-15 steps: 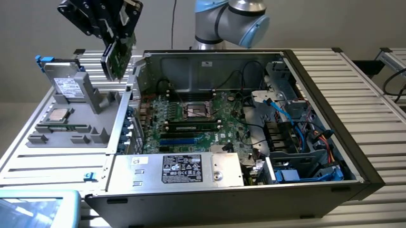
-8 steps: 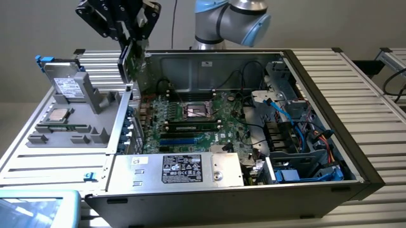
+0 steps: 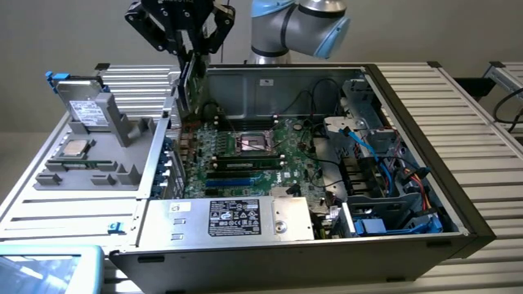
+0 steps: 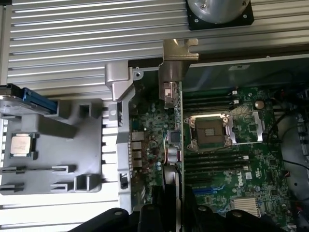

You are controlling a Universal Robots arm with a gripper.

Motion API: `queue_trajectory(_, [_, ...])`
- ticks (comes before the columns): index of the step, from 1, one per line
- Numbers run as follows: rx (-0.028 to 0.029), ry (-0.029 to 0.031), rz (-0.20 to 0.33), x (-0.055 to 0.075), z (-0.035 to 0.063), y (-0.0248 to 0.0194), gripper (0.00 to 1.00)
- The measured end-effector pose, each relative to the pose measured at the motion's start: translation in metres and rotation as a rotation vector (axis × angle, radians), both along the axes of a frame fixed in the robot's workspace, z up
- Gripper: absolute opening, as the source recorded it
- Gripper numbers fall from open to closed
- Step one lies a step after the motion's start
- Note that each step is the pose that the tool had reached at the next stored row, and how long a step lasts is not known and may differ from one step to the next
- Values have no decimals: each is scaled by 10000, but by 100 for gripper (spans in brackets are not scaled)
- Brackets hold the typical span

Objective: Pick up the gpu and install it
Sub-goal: 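Pick up the gpu and move the gpu toward the slot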

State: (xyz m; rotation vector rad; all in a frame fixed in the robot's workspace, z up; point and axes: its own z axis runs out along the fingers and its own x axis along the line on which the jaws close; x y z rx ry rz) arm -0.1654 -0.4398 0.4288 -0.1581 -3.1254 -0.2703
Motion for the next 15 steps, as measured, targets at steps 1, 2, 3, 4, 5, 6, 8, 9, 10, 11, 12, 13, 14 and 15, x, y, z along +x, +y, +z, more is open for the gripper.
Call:
queue_trajectory(1, [0,2,1,42,0,-13,28])
queue_trajectory(2, [1,2,1,85,0,-27,28])
queue_trajectory(3, [2,4,0,126,-1,-40,28])
queue_trajectory(4, [4,6,1,166,-1,-53,28])
queue_trajectory(5, [3,10,2,205,0,-67,28])
queue_trajectory(6, [4,13,1,244,0,-84,28])
queue_trajectory(8, [3,18,2,315,0,-124,28])
queue_trajectory(9, [4,20,1,351,0,-145,28])
queue_trajectory(10, [3,23,1,388,0,-166,28])
queue_trajectory(11, [4,24,0,425,0,-188,28])
queue_trajectory(12, [4,25,1,461,0,-210,28])
queue_trajectory(13, [5,26,0,499,-1,-233,28])
queue_trajectory(14, [5,28,1,533,0,-252,28])
queue_trajectory(15, [5,30,1,573,0,-271,28])
